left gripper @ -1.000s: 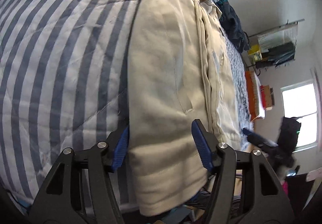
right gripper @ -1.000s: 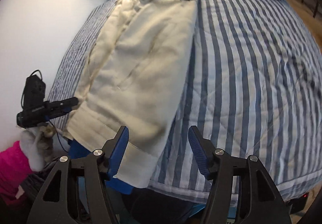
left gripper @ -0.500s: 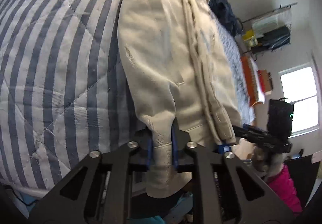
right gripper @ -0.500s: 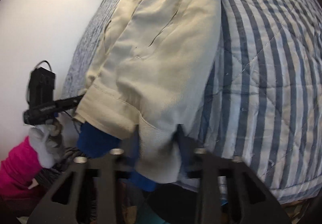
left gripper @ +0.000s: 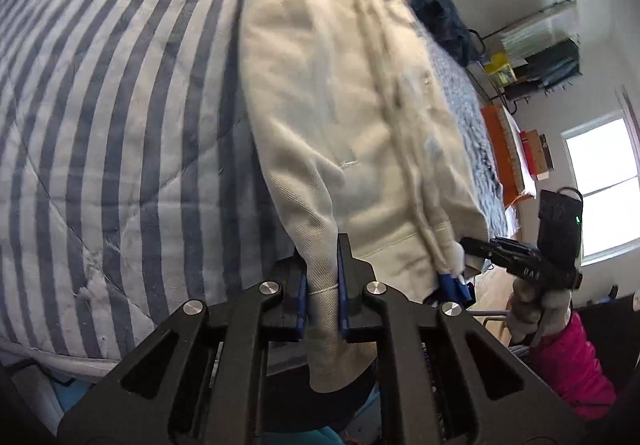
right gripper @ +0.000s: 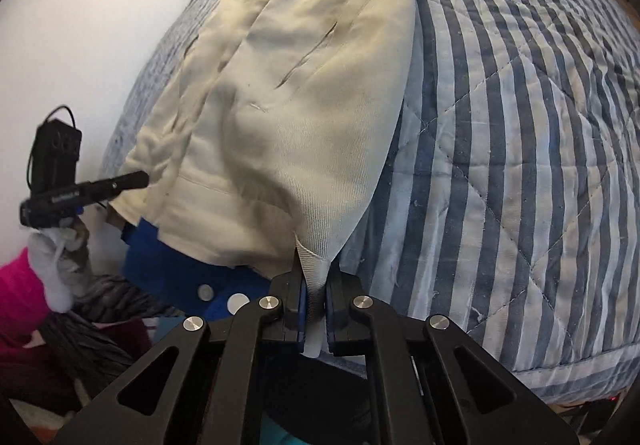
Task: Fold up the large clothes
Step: 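Grasp the jacket hem with both grippers, then lift the hem with both grippers and fold it toward the blue collar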
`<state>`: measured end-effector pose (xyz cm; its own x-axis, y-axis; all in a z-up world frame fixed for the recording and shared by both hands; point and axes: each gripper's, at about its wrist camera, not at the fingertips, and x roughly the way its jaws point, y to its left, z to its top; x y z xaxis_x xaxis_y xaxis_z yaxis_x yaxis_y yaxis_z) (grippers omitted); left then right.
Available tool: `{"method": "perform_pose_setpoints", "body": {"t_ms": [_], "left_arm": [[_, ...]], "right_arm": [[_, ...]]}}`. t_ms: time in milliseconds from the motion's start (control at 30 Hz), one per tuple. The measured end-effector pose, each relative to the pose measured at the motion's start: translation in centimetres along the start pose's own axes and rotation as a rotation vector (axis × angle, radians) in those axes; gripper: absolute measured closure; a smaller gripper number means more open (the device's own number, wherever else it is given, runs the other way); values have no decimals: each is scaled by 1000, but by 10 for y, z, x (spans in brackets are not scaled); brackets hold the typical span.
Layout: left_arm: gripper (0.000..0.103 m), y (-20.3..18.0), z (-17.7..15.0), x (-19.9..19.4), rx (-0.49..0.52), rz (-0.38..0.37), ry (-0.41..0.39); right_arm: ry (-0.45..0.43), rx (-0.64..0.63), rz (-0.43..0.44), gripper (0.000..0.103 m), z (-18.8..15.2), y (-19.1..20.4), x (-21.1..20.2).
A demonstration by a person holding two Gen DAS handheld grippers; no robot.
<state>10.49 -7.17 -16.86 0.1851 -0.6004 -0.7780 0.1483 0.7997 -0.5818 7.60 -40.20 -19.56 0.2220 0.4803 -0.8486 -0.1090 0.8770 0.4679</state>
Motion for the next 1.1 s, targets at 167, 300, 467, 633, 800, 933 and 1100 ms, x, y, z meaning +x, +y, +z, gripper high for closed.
{"method": "perform_pose_setpoints", "body": {"t_ms": [167, 300, 467, 633, 800, 933, 1100], "left_arm": [[94, -20, 13, -25, 20, -26, -51], [94, -36, 37, -44, 26, -57, -102], [94, -46, 79, -59, -9, -96, -153], [94, -42, 134, -46, -88, -74, -184], [94, -28, 178, -17, -137, -43, -186], [94, -9, 201, 7, -179, -24, -165], [94, 10, 215, 33, -213, -6, -140]], "right_arm": [[-35, 22, 85, 97, 12, 2, -22], [-96, 37, 143, 97, 31, 6, -41], [-167, 41, 159, 98, 61, 9, -63], [-204, 91, 160, 98, 104, -8, -78], [-216, 138, 133, 98, 162, -21, -59], [-195, 148, 114, 98, 187, -35, -49], [-153, 163, 74, 98, 213, -48, -18]]}}
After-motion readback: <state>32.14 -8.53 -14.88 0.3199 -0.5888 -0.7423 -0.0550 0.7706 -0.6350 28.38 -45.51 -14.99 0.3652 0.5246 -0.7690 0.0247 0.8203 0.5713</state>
